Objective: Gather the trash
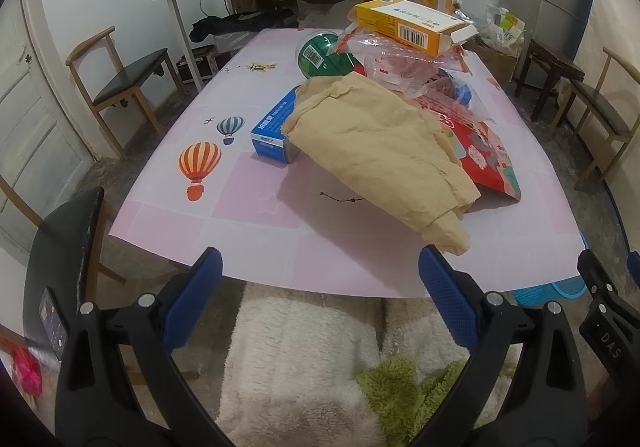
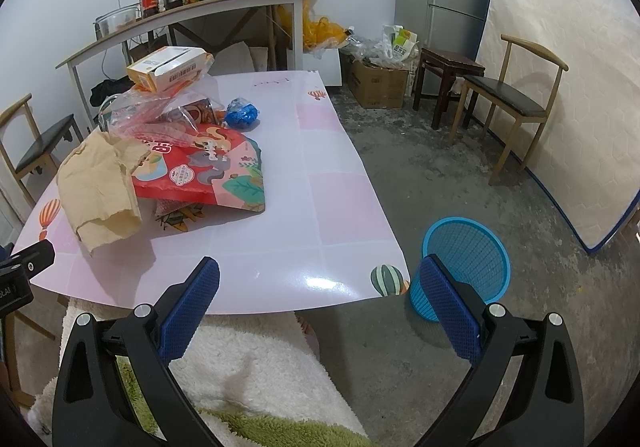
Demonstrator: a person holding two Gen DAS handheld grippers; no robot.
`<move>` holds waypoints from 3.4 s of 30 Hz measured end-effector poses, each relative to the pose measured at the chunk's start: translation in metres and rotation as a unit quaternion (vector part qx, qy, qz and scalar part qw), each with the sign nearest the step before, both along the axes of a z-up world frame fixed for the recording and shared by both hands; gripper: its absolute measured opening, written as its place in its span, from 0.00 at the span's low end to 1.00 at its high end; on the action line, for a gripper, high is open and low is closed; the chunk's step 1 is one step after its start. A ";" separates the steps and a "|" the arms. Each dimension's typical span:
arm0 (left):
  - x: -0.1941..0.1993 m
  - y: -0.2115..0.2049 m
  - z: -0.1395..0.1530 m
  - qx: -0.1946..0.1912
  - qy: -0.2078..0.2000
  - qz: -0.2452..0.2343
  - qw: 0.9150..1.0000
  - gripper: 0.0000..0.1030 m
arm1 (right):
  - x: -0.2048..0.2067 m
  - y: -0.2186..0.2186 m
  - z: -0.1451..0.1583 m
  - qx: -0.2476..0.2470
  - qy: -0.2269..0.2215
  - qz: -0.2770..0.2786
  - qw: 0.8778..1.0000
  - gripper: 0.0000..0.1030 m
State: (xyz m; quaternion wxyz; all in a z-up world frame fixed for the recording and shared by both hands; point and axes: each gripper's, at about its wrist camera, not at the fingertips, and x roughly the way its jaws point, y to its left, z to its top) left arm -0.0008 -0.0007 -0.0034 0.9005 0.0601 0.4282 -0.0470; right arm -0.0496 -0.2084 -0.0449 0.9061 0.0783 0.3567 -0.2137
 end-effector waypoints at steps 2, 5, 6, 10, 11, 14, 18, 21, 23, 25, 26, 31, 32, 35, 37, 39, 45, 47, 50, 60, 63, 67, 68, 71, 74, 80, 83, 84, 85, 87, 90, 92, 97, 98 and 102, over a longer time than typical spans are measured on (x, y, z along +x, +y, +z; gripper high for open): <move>0.000 0.000 0.000 0.000 0.000 0.000 1.000 0.92 | 0.000 0.000 0.000 0.000 0.000 0.000 1.000 0.95; 0.000 0.000 0.000 0.001 -0.001 0.002 1.000 0.92 | 0.000 0.001 0.001 -0.001 -0.001 0.001 1.000 0.95; 0.000 0.001 0.000 0.001 -0.001 0.003 1.000 0.92 | 0.000 0.001 0.001 -0.001 0.000 0.001 1.000 0.95; 0.001 0.001 0.000 0.002 -0.001 0.004 1.000 0.92 | 0.000 0.002 0.002 -0.001 0.000 0.001 1.000 0.95; 0.001 0.002 -0.001 0.003 -0.001 0.004 1.000 0.92 | 0.000 0.002 0.001 -0.001 0.000 0.001 1.000 0.95; 0.001 0.002 -0.001 0.003 -0.001 0.004 1.000 0.92 | 0.000 0.001 0.001 -0.001 0.000 0.000 1.000 0.95; 0.001 0.002 -0.001 0.003 0.000 0.005 1.000 0.92 | 0.000 0.002 0.001 0.000 0.001 0.000 1.000 0.95; 0.002 0.003 -0.004 0.005 0.001 0.005 1.000 0.92 | 0.001 0.002 0.001 -0.001 0.000 0.001 1.000 0.95; 0.003 0.004 -0.005 0.005 0.002 0.006 1.000 0.92 | 0.002 0.003 0.001 -0.001 0.002 0.000 1.000 0.95; 0.004 0.003 -0.007 0.006 0.004 0.007 1.000 0.92 | 0.003 0.003 0.000 -0.001 0.004 0.000 1.000 0.95; 0.004 0.004 -0.008 0.006 0.005 0.008 1.000 0.92 | 0.004 0.004 -0.001 -0.001 0.005 -0.001 1.000 0.95; 0.009 0.008 -0.012 0.003 0.007 0.011 1.000 0.92 | 0.010 0.005 -0.003 -0.002 0.011 0.002 1.000 0.95; 0.010 0.009 -0.013 0.002 0.008 0.011 1.000 0.92 | 0.011 0.006 -0.003 -0.003 0.012 0.003 1.000 0.95; 0.012 0.013 -0.013 -0.001 0.002 0.015 1.000 0.92 | 0.017 0.006 -0.003 -0.008 0.013 0.005 1.000 0.95; 0.015 0.017 -0.013 -0.003 -0.004 0.021 1.000 0.92 | 0.023 0.006 0.000 -0.014 0.011 0.006 1.000 0.95; 0.017 0.022 -0.011 -0.006 -0.012 0.022 1.000 0.92 | 0.031 0.006 0.004 -0.016 0.004 0.011 1.000 0.95; 0.031 0.036 0.001 -0.027 -0.056 0.000 0.998 0.92 | 0.058 0.003 0.020 -0.029 -0.035 0.050 0.998 0.95; 0.036 0.040 0.006 -0.042 -0.071 -0.013 0.996 0.92 | 0.068 0.003 0.029 -0.035 -0.051 0.071 0.996 0.95; 0.046 0.042 0.013 -0.081 -0.087 -0.051 0.992 0.92 | 0.085 0.002 0.048 -0.045 -0.088 0.109 0.989 0.95; 0.101 0.044 0.036 -0.174 -0.124 -0.110 0.971 0.92 | 0.199 0.034 0.112 -0.096 -0.096 0.304 0.943 0.95; 0.129 0.040 0.037 -0.194 -0.104 -0.116 0.969 0.92 | 0.245 0.050 0.111 -0.089 -0.040 0.363 0.927 0.95; 0.159 0.041 0.029 -0.227 -0.071 -0.109 0.965 0.92 | 0.293 0.060 0.096 -0.106 0.033 0.402 0.909 0.95; 0.164 0.040 0.027 -0.230 -0.066 -0.108 0.965 0.92 | 0.300 0.060 0.091 -0.110 0.049 0.406 0.906 0.95; 0.172 0.040 0.023 -0.239 -0.056 -0.111 0.963 0.90 | 0.317 0.057 0.077 -0.110 0.091 0.412 0.900 0.95; 0.172 0.045 0.018 -0.249 -0.047 -0.120 0.960 0.77 | 0.325 0.055 0.072 -0.097 0.112 0.411 0.899 0.93; 0.147 0.051 0.006 -0.241 -0.038 -0.171 0.954 0.74 | 0.326 0.050 0.072 -0.078 0.113 0.405 0.904 0.68; 0.127 0.045 0.000 -0.216 -0.024 -0.210 0.953 0.83 | 0.325 0.048 0.074 -0.068 0.105 0.403 0.906 0.68; 0.121 0.042 -0.004 -0.205 -0.023 -0.214 0.955 0.84 | 0.324 0.048 0.075 -0.067 0.103 0.403 0.907 0.68; 0.118 0.040 -0.007 -0.195 -0.020 -0.217 0.956 0.85 | 0.322 0.047 0.077 -0.067 0.100 0.402 0.908 0.67; 0.113 0.032 -0.014 -0.171 -0.010 -0.218 0.961 0.85 | 0.318 0.047 0.081 -0.064 0.089 0.399 0.910 0.67; 0.109 0.016 -0.025 -0.129 -0.007 -0.229 0.965 0.85 | 0.310 0.043 0.092 -0.052 0.070 0.395 0.915 0.67; 0.107 0.004 -0.031 -0.092 -0.014 -0.237 0.967 0.85 | 0.299 0.036 0.104 -0.036 0.050 0.388 0.920 0.67; 0.104 -0.012 -0.040 -0.037 -0.028 -0.252 0.967 0.78 | 0.268 0.014 0.121 0.009 0.011 0.367 0.930 0.67; 0.103 -0.013 -0.040 -0.031 -0.030 -0.255 0.966 0.75 | 0.260 0.009 0.122 0.019 0.006 0.361 0.932 0.67; 0.097 -0.014 -0.039 -0.017 -0.035 -0.260 0.965 0.51 | 0.231 -0.005 0.117 0.051 -0.001 0.342 0.938 0.67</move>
